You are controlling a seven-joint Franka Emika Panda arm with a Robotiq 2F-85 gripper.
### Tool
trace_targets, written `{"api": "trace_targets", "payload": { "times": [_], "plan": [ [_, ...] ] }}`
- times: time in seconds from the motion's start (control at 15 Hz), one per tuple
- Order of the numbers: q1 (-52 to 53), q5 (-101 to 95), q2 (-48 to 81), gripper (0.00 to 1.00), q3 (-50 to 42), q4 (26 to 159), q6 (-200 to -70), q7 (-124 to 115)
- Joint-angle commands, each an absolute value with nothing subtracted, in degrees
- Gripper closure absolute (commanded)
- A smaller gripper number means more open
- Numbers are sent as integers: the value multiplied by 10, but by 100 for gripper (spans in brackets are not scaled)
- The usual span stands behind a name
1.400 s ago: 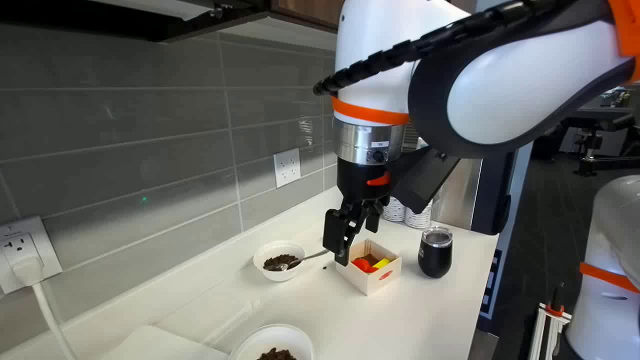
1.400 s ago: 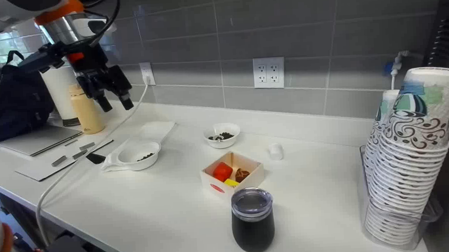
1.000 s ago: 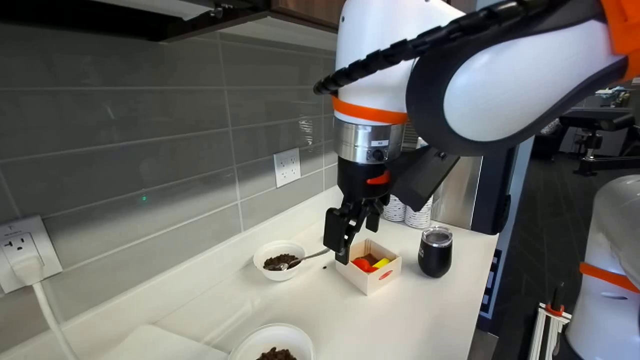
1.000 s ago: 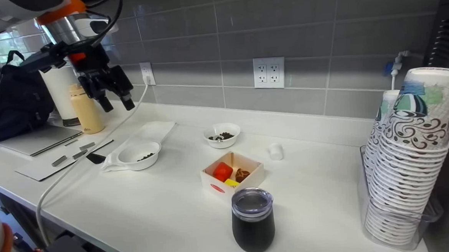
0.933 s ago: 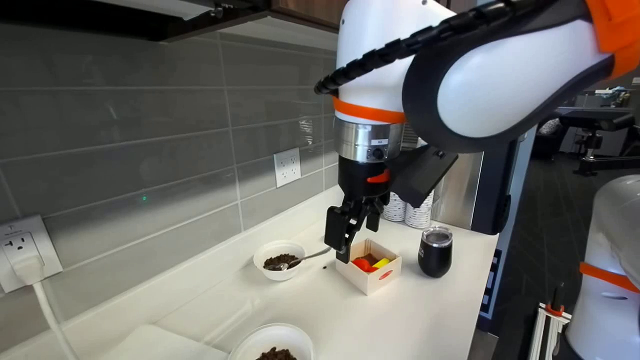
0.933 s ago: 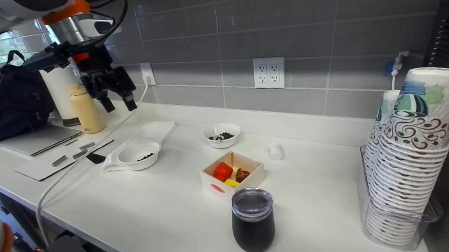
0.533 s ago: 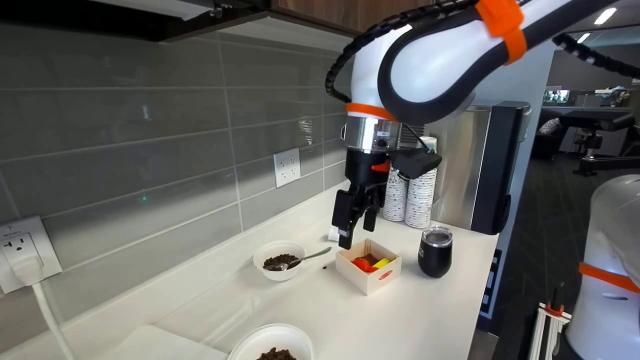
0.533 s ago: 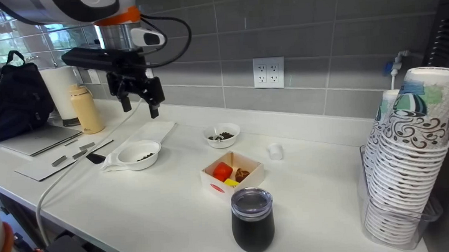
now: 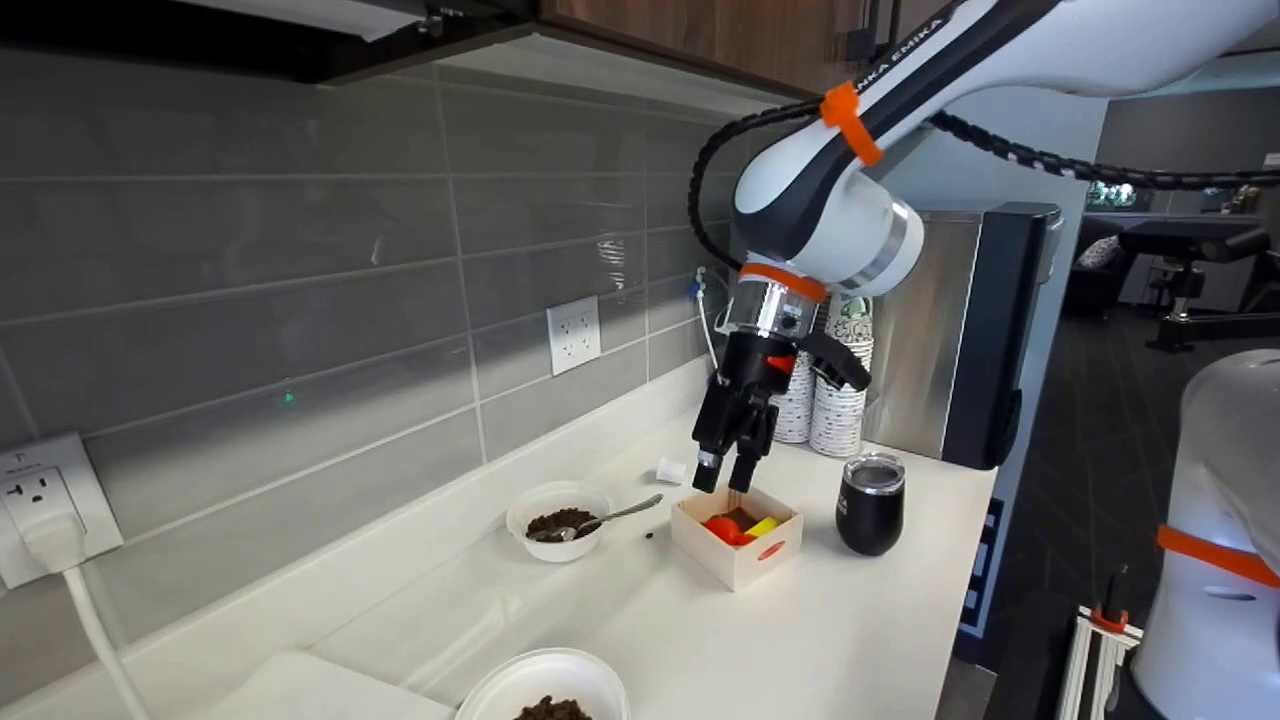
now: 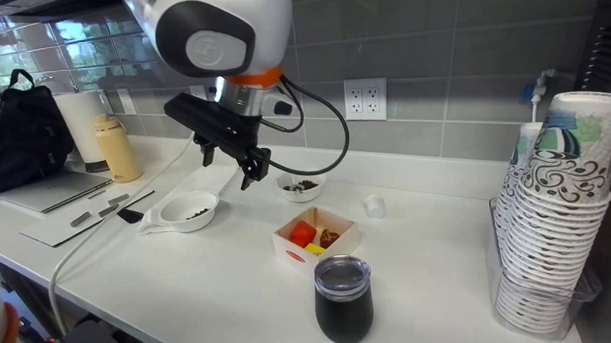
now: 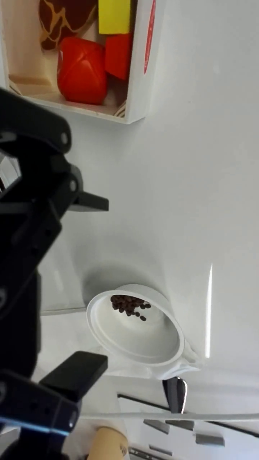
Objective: Use the silver spoon to stir the contents in the white bowl.
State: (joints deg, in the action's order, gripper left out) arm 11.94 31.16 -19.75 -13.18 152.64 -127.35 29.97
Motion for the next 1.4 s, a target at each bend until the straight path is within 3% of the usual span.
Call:
{"api": "trace_targets", "payload": {
  "times": [0.0,0.53,1.33],
  "plan": [
    [112,422,-78,0,-156,1449,-1259,430],
    [15,464,113,0,-78,1281,-1238,460],
    [-54,428,202,0,-31,1182,-1236,420]
  ]
}}
